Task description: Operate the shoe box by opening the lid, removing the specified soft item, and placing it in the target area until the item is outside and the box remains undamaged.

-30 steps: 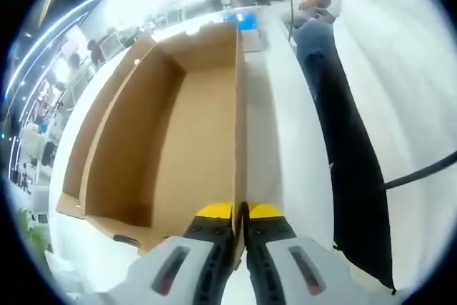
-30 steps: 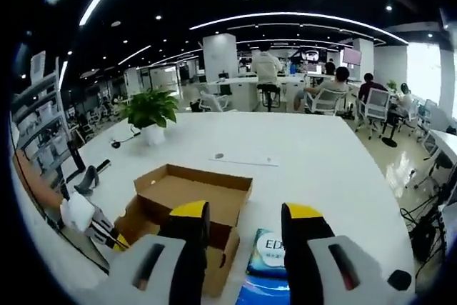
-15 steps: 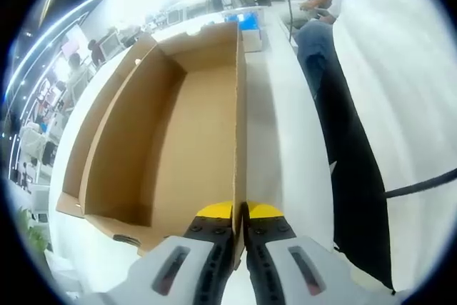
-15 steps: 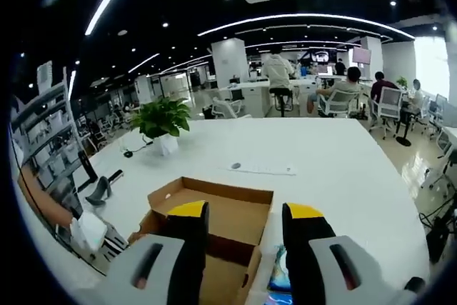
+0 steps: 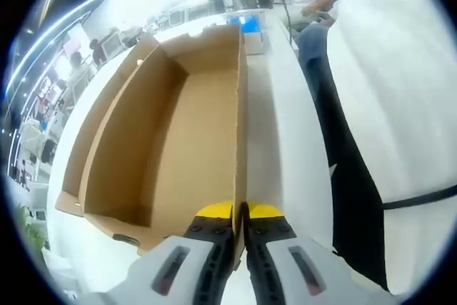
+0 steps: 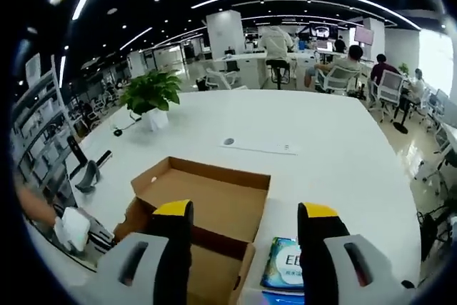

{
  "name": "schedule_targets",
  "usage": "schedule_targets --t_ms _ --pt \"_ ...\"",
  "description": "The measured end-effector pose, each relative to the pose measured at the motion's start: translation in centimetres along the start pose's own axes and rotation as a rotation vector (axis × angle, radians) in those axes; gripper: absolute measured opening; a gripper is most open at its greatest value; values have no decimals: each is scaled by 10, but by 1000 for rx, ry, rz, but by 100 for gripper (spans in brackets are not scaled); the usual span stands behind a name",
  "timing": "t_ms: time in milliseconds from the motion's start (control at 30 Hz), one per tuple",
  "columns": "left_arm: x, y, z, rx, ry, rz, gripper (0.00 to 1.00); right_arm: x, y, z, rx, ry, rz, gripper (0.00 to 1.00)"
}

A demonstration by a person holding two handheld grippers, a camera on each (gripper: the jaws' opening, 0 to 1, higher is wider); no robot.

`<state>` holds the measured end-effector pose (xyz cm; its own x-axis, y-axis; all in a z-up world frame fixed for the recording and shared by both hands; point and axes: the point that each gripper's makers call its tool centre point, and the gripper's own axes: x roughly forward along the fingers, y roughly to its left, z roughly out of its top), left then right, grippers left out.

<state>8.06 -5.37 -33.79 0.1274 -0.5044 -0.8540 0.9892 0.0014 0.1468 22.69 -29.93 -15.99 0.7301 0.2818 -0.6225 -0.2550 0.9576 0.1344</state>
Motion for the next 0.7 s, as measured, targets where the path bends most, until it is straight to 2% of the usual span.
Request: schedule_targets --t_ms 100,133,200,267,333,367,433,467,700 --pt "0 0 0 0 2 -4 3 3 2 0 17 5 17 57" --pt "0 0 0 0 1 -2 3 5 4 4 -17 -30 19 54" --pt "0 0 0 -3 0 0 3 7 2 4 -65 -32 -5 45" --pt "0 0 0 -3 -2 2 3 10 8 4 -65 -44 5 36" --pt "0 0 0 -1 -4 4 3 13 11 0 -43 -11 14 39" --pt "0 0 0 3 -6 8 3 18 12 -8 -32 36 16 43" --pt "-1 -1 0 5 -12 12 3 26 9 -4 -69 18 2 44" --pt "0 0 0 5 -13 14 3 27 7 -5 -92 31 -4 43" --pt "1 0 0 3 -10 13 4 40 -5 -16 -90 85 -36 43"
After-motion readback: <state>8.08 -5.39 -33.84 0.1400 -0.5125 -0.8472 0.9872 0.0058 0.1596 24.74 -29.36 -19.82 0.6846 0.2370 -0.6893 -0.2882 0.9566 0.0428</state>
